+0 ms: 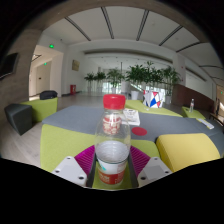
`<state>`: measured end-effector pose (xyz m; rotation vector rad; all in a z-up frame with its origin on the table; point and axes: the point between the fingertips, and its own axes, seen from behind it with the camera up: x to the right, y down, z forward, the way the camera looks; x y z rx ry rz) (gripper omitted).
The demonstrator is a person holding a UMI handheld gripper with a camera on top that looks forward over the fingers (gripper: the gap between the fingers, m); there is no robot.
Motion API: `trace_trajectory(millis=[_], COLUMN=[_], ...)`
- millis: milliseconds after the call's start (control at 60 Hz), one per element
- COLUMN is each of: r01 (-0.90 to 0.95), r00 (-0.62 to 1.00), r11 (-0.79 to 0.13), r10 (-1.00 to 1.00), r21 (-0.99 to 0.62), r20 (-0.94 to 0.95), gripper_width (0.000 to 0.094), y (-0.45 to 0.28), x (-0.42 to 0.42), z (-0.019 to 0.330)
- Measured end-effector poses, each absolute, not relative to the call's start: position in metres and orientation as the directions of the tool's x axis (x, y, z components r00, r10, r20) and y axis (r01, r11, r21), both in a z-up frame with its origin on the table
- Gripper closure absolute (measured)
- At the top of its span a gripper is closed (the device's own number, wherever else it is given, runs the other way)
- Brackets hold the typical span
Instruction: Pour water
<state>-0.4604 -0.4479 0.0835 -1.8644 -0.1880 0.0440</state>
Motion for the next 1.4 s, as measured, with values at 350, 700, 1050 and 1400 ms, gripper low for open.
trace_trajectory(millis=[350,700,1050,1400], r01=[0.109,0.458,0.997,0.749], r00=[0.991,0.857,0.062,-0.604], r11=[-0.244,-0.13,-0.031,0.163], r10=[0.104,-0.198,-0.25,-0.231], r21=[-0.964,-0.879,-0.072,0.643], r20=[0.085,0.476,0.966,0.763], gripper_width=[0.0593,0.0592,0.0594,0.0593], y=[-0.431,-0.3,-0.16,-0.12], x=[-0.439,-0.269,-0.333,-0.426], z=[0.108,0.24,0.313,0.183])
